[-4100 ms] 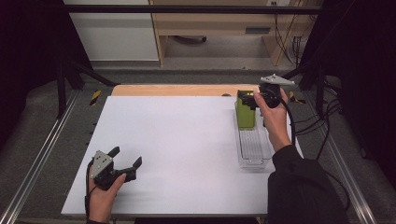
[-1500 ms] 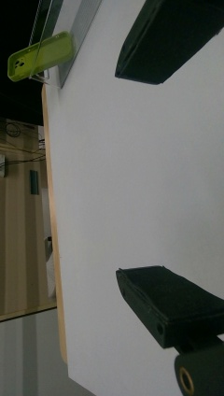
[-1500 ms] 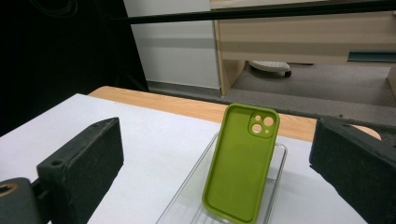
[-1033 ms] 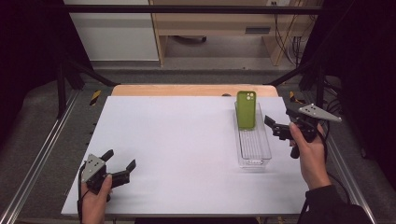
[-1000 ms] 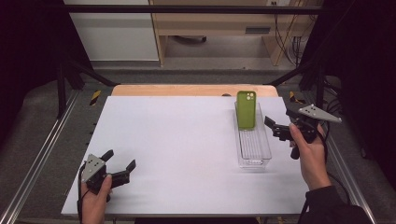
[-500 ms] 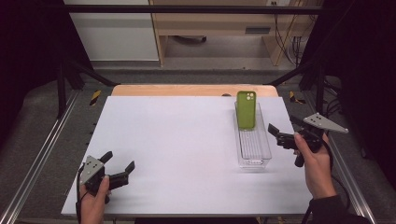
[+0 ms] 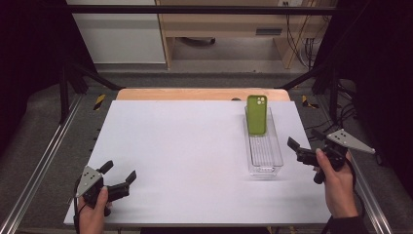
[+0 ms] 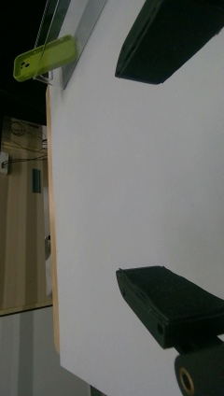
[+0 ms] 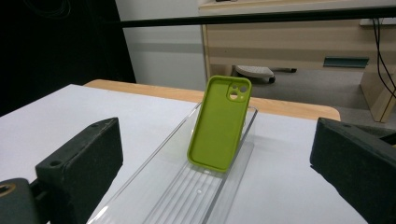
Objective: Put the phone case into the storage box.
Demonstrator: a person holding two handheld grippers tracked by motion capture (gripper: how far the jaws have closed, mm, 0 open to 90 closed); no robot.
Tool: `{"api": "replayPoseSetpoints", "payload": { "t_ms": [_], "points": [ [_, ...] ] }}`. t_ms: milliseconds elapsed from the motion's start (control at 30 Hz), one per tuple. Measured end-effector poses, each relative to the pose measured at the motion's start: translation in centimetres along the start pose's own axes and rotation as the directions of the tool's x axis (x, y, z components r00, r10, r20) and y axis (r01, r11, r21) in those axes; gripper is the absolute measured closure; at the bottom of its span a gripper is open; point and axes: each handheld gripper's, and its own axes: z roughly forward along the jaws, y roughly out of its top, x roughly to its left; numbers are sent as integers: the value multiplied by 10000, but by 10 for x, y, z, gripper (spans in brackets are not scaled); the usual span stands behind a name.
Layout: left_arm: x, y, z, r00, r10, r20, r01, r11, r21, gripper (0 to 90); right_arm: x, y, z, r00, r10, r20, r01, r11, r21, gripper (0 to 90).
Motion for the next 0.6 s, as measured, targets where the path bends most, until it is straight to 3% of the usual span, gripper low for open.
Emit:
{"api": "replayPoseSetpoints", "payload": {
  "t_ms": [400,600],
  "points": [
    [1,0,0,10000,36,17,-36,10000,-28,38,3,-25,-11,9998,209,-44,-209,9997,87,29],
    [1,-1,-1,10000,42,44,-42,10000,-46,38,10,-36,-11,9998,34,-195,-29,9996,264,30]
  ]
}}
